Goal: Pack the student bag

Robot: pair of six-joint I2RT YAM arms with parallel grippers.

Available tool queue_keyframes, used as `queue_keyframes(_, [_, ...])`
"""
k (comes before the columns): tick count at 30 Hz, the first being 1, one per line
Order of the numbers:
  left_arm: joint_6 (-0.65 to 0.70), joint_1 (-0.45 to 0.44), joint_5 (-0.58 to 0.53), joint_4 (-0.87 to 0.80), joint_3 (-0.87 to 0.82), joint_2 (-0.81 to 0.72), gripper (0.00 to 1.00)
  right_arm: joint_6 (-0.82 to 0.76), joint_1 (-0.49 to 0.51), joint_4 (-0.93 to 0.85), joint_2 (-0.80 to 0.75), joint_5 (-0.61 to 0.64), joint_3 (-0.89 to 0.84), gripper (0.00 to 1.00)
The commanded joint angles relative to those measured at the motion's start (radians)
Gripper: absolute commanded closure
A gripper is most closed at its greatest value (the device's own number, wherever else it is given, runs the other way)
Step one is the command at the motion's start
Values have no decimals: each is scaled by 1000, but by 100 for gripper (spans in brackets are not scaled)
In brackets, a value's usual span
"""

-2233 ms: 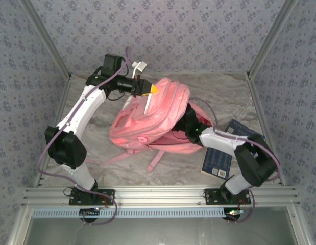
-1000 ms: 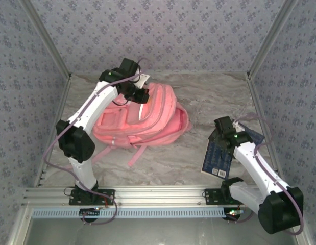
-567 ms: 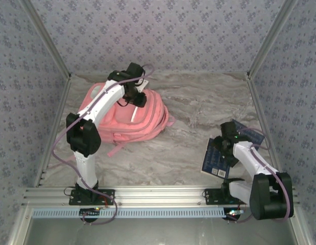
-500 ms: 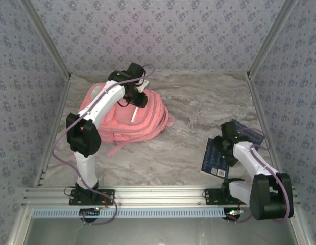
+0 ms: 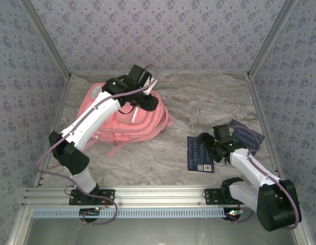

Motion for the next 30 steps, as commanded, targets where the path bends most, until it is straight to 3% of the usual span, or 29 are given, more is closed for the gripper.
queue_keyframes(1, [-178,-18,191,187,-180,-55,52,-28,18,-162,-20,125,28,1])
queue_keyframes(3, [-308,-41,305,373,-324,-85,52,-48,18,-240,-27,196,53,1])
queue_keyframes(8, [-486,-125,350,665,-512,-46,50,-99,19,-269,-11,259,64,0])
queue_keyframes(14, [-548,-177,392,733,-508,108,51,-137,54,-185,53,147,53,1])
queue_keyframes(21, [-597,-180,395,744,-511,186,51,-46,135,-13,-59,-22,-38,10])
queue_keyframes(30, [-562,-199,386,657,-465,279,51,48,169,107,-104,-117,-108,17])
